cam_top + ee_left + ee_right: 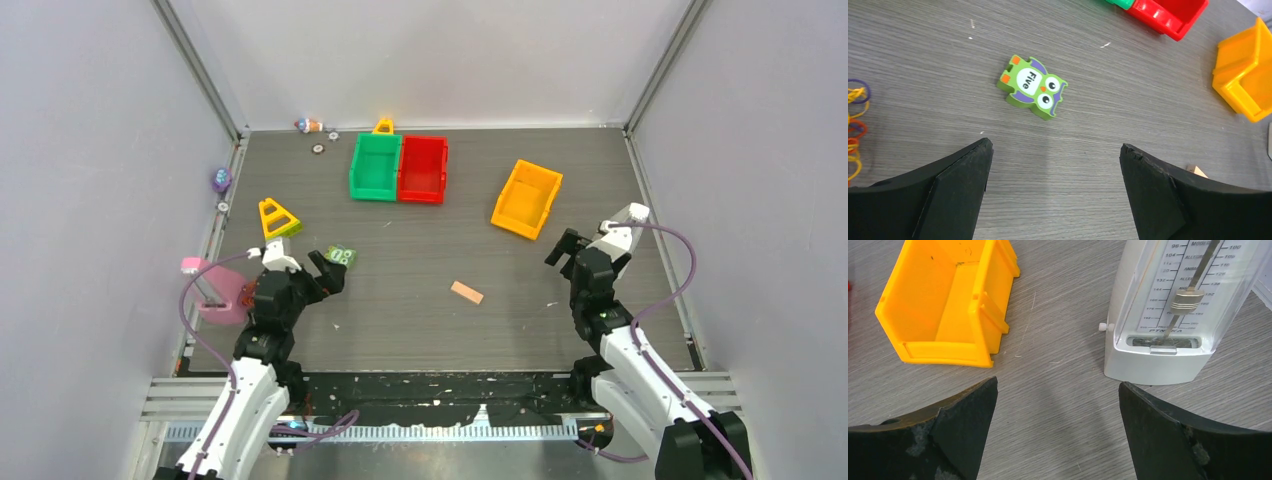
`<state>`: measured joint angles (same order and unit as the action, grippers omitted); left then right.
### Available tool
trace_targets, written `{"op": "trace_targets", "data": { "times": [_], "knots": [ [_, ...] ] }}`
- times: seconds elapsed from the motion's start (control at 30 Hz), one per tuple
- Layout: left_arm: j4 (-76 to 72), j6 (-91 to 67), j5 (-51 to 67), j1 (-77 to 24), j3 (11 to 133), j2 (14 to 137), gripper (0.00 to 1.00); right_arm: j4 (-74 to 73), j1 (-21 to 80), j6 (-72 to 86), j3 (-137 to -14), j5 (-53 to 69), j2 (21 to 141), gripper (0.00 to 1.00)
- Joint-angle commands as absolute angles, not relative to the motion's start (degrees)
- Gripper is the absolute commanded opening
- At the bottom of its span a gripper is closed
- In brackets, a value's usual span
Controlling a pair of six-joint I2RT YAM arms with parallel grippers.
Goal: Untangle the cables
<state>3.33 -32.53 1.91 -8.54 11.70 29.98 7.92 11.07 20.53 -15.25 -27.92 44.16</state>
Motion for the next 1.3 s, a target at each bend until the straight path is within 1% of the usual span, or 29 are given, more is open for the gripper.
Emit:
{"op": "trace_targets", "data": {
  "times": [0.0,0.17,0.3,0.5,0.67,0.8,0.9,1.03,1.17,1.27],
  "knots": [
    [3.1,-33.4,-3.8,-8.6,12.2,29.2,0.99,8.2,10.9,21.3,-17.5,-29.7,43.0,0.96],
    [5.1,-33.1,-6.8,-8.6,12.6,28.7,0.99,7.1,10.9,21.9,-17.5,-30.5,42.4,0.96],
    [17.2,-34.5,-15.5,-8.7,19.3,27.5,0.99,6.8,10.9,22.3,-17.1,-31.2,41.6,0.96],
    [37.5,-40.5,-23.3,-8.7,32.2,30.2,0.99,5.7,10.9,23.1,-17.9,-32.7,42.6,0.95],
    [46.8,-42.4,-28.1,-8.3,38.4,34.9,0.99,4.5,10.9,24.4,-18.4,-33.3,43.1,0.95],
    [46.8,-42.7,-23.9,-1.8,38.5,42.2,0.99,5.1,10.9,24.9,-17.7,-32.6,41.9,0.95],
    [47.4,-42.8,-25.2,2.2,39.4,47.4,0.99,6.1,10.9,25.6,-16.9,-31.1,41.0,0.95],
    [43.4,-44.0,-25.0,4.7,36.7,50.6,0.94,7.2,10.9,26.1,-16.4,-29.8,41.0,0.95],
    [37.5,-45.3,-20.0,9.4,33.6,54.0,0.92,7.7,10.9,26.6,-16.3,-28.4,41.7,0.95],
    [34.5,-46.6,-17.8,11.5,32.7,57.1,0.87,8.0,10.9,26.8,-16.2,-27.5,42.2,0.95]
  ]
}}
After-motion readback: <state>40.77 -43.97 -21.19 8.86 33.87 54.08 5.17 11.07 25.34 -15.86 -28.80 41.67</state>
